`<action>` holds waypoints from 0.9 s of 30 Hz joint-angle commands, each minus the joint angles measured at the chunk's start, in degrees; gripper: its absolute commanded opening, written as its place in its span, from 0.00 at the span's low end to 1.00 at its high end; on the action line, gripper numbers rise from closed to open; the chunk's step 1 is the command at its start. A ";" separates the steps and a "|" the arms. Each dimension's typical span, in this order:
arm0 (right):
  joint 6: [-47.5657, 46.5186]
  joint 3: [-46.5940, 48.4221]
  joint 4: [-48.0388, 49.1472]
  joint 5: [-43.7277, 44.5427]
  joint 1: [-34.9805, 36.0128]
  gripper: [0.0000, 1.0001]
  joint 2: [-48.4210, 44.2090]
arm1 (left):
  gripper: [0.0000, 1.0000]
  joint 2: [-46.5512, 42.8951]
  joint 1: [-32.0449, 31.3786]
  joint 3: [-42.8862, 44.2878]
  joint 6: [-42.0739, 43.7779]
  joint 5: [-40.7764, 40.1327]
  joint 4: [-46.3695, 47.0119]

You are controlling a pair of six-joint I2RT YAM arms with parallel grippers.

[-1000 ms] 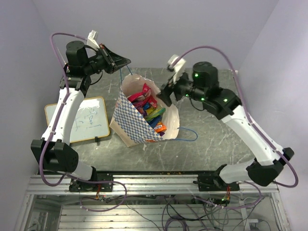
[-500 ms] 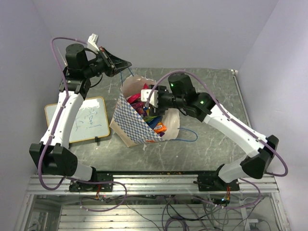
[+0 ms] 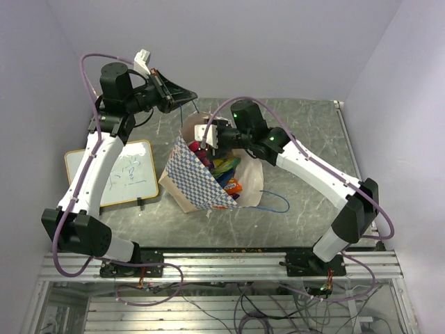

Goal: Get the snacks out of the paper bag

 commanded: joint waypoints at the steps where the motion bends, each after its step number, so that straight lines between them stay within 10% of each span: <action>1: 0.10 1.96 4.56 -0.72 -0.34 0.60 1.43 | 0.07 -1.02 -2.14 4.89 -1.43 1.93 2.96; 23: 3.55 -2.82 8.79 -0.12 -0.74 0.32 3.94 | 0.07 -0.54 -2.96 8.08 1.13 -0.58 -4.27; 27: 6.92 -1.22 10.04 -1.61 -0.70 0.12 4.39 | 0.07 -0.43 -2.96 8.62 1.44 -1.43 -4.96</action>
